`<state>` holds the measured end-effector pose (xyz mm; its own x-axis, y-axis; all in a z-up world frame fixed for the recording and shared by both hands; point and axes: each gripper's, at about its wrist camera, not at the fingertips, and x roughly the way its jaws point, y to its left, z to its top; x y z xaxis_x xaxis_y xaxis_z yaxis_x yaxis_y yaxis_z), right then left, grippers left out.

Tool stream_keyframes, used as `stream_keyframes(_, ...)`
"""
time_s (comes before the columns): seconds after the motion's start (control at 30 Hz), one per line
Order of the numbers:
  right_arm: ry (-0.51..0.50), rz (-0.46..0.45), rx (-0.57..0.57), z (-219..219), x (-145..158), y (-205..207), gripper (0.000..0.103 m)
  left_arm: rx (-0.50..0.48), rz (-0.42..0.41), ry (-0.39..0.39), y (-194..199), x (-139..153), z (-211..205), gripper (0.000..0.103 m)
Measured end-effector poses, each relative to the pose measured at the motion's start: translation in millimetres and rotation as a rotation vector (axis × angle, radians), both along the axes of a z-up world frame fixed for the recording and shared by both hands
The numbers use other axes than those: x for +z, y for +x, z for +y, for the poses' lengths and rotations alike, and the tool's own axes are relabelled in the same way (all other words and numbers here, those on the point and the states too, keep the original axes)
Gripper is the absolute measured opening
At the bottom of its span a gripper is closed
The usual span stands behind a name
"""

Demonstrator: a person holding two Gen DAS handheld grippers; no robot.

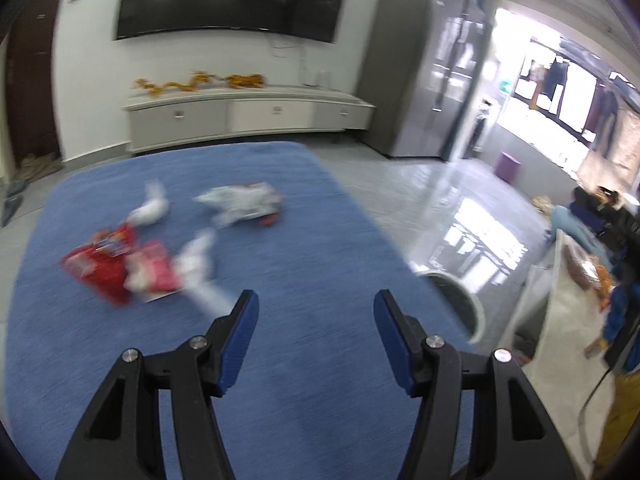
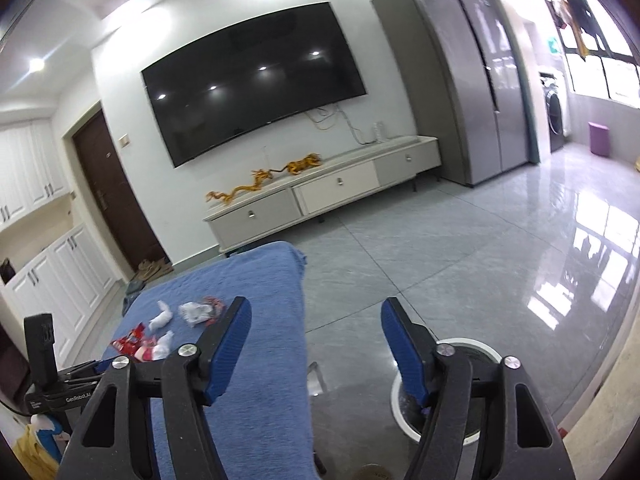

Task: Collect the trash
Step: 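Move both open tools back over the rug of wrappers, then grasp the red chip bag with the left tool while the right tool grasps the white printed bag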

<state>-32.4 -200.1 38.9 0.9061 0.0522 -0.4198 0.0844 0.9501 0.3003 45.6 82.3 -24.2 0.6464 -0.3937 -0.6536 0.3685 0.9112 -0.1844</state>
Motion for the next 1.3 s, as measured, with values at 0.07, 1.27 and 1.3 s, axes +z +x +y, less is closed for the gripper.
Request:
stream_keyframes(0.07, -0.017, -0.001, 0.023, 11, 3, 6, 0.058, 0.050, 0.017, -0.004, 0, -8, 29, 0.058)
stream_keyframes(1.27, -0.198, 0.188, 0.491, 193, -88, 228, 0.064, 0.351, 0.121, -0.116, 146, -88, 145, 0.057)
stream_keyframes(1.3, -0.212, 0.187, 0.500, 199, -89, 233, 0.064, 0.350, 0.125, -0.120, 146, -89, 145, 0.054)
